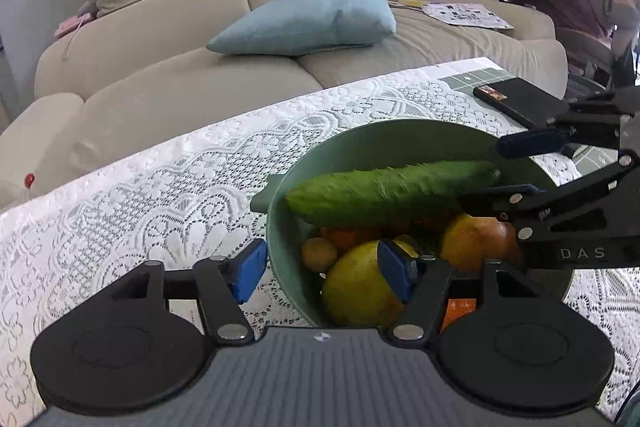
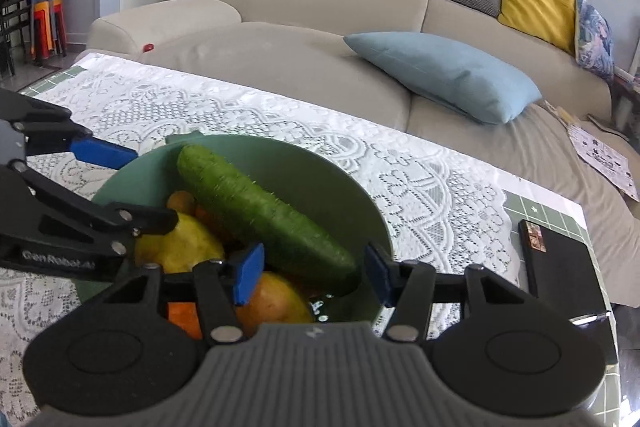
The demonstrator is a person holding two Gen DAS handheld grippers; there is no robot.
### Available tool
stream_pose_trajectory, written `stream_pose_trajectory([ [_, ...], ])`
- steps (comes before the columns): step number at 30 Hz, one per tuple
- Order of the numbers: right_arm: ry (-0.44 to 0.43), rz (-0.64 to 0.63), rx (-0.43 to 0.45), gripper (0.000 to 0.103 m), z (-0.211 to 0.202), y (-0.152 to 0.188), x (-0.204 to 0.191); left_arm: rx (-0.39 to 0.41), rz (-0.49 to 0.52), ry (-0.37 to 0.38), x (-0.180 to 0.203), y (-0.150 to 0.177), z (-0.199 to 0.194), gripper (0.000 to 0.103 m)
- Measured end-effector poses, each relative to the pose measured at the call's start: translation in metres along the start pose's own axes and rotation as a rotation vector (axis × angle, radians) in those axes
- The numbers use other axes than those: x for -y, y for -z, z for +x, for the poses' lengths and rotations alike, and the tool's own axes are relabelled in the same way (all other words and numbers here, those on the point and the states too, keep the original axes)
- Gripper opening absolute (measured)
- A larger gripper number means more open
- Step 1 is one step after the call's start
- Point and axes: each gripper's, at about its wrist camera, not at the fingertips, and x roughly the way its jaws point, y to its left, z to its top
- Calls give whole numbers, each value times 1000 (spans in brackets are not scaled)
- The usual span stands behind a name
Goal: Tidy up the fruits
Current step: 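Lower the cucumber onto the fruit and open both tools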
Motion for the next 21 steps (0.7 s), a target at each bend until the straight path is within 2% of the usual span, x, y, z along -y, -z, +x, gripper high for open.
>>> stream_pose_trajectory([
  [7,5,12,-21,52,3,5,-3,50,-17,12,0,3,-14,74],
  [12,-7,86,24,54,-15,3,-1,111,-47,14,1,7,-34,74],
  [17,-9,149,125,74,-48,1,-8,187,-101,-15,-2,10,-55,75],
  [21,0,200,229,82,-77,-1,-14,252,-132,-46,-5,18,-72,80],
])
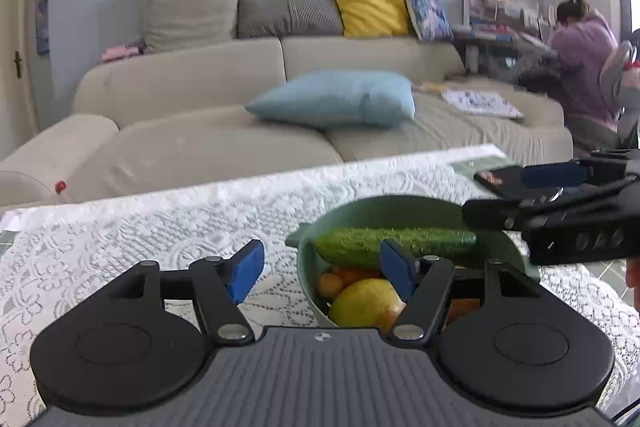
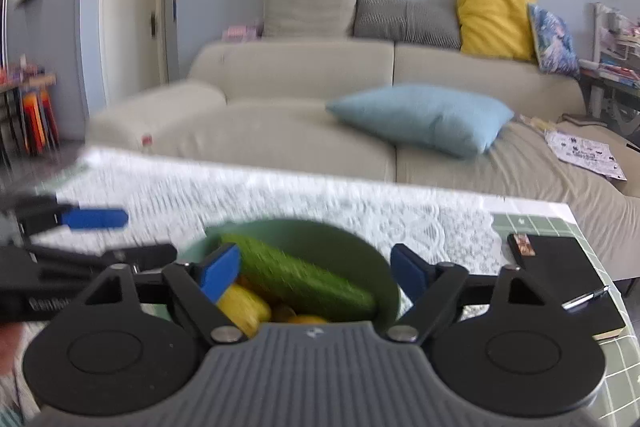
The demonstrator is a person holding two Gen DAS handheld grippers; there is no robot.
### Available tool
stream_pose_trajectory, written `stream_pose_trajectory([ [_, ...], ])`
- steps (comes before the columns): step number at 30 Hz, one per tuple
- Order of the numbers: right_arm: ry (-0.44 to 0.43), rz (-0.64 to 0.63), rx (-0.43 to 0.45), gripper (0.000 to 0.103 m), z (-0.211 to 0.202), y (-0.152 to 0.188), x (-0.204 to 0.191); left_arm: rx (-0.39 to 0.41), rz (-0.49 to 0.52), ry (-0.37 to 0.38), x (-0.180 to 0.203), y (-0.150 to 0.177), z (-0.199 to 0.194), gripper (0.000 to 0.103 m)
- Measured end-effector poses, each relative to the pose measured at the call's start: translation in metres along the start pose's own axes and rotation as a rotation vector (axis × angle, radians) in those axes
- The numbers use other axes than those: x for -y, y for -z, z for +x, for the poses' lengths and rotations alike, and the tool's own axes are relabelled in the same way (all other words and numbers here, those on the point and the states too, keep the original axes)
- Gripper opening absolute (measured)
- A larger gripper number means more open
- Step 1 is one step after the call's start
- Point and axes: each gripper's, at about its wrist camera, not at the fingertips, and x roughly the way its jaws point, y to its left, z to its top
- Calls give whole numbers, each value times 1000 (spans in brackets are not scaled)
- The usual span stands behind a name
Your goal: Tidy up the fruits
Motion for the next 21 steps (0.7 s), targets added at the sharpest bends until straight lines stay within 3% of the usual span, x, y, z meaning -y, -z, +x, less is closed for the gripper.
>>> stream_pose_trajectory([
  [5,4,43,103,94,-26,-4,-9,92,-15,-57,-4,5,-24,87],
  [8,-3,51,129,96,-34,-2,-17,133,-10,-110,-6,10,-34,90],
  [21,-55,78,140,99,-53,29,-54,131,-77,-190,-22,32,-64,94],
])
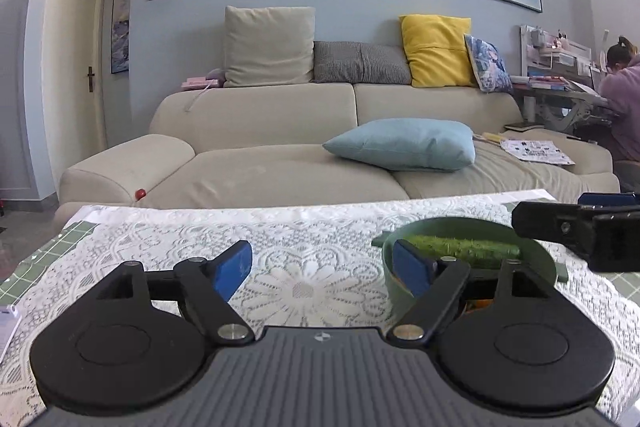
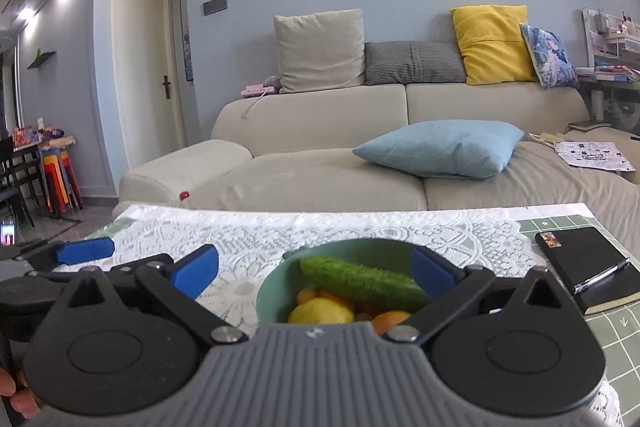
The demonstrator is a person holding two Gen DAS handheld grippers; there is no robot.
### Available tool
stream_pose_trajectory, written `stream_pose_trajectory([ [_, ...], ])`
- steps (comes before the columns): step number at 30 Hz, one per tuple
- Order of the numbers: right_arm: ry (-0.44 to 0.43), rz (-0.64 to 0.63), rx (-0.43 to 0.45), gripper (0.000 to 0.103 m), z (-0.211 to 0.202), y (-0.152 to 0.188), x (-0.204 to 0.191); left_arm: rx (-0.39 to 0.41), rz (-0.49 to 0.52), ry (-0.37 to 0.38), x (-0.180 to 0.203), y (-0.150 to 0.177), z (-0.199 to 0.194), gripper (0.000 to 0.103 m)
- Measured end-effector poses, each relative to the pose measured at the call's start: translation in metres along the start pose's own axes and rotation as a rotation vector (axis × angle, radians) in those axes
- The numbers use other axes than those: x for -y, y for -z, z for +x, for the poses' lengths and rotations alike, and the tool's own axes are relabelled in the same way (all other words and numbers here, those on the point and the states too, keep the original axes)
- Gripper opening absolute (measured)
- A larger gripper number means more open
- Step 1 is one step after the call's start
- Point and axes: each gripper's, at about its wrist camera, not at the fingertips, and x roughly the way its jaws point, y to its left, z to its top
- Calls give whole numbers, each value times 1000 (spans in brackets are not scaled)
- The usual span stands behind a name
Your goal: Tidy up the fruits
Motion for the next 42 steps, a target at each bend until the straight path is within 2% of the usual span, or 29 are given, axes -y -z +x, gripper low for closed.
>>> stream_pose_trajectory([
  [6,8,-42,-24,99,-4,17,-9,-56,-54,-6,-5,17,-9,97],
  [11,17,-67,-82,99,0,34,-11,-102,-16,-28,-1,25,-7,97],
  [17,12,-54,-110,99,3,37,-7,-151,-41,-51,-5,28,-1,97],
  [23,14,-69,-140,99,6,38,-7,-161,-49,-49,-4,29,1,97],
  [42,20,-59,-142,99,4,39,-5,-183,-68,-25,-3,28,3,97],
])
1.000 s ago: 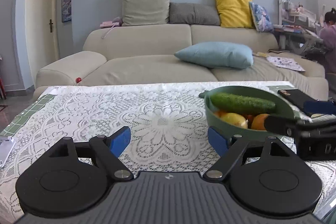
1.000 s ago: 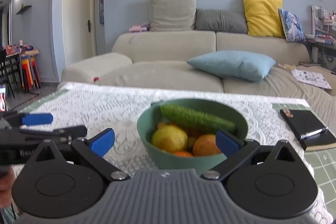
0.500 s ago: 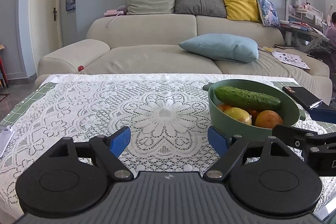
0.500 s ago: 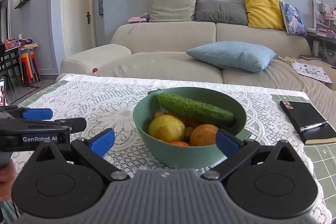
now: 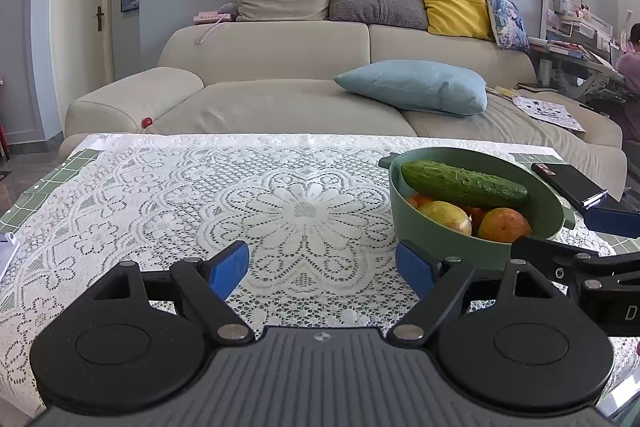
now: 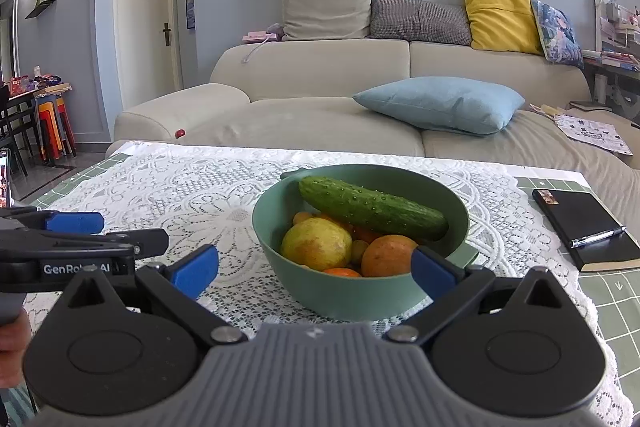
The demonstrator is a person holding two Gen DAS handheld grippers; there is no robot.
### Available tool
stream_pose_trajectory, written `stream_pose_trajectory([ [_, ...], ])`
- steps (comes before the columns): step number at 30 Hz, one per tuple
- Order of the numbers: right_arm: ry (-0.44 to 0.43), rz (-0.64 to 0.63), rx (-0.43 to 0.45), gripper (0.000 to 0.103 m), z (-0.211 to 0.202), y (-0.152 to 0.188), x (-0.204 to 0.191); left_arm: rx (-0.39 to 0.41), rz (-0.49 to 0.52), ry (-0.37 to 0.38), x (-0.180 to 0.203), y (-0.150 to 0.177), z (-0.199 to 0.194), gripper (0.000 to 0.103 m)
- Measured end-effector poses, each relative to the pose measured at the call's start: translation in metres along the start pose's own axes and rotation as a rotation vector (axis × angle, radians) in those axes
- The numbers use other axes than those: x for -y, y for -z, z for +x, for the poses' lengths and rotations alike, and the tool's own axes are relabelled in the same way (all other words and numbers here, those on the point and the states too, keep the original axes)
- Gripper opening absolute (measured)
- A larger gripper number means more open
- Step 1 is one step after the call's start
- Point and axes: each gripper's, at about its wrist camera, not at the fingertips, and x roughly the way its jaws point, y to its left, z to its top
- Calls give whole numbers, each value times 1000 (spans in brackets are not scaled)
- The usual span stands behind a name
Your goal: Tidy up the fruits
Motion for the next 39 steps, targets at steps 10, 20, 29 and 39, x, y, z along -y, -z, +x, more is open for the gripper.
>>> stream_pose_trajectory([
  [10,-5,-4,-9,99,2,0,-3,1,0,2,0,0,-2,97],
  [20,-3,-7,-16,99,5,1,-4,2,-1,2,0,0,-3,97],
  [29,-2,-5,-19,99,5,2,-4,2,-4,2,-1,0,-5,97],
  [39,-5,-2,-22,99,5,2,-4,0,-3,0,-1,-1,-5,97],
])
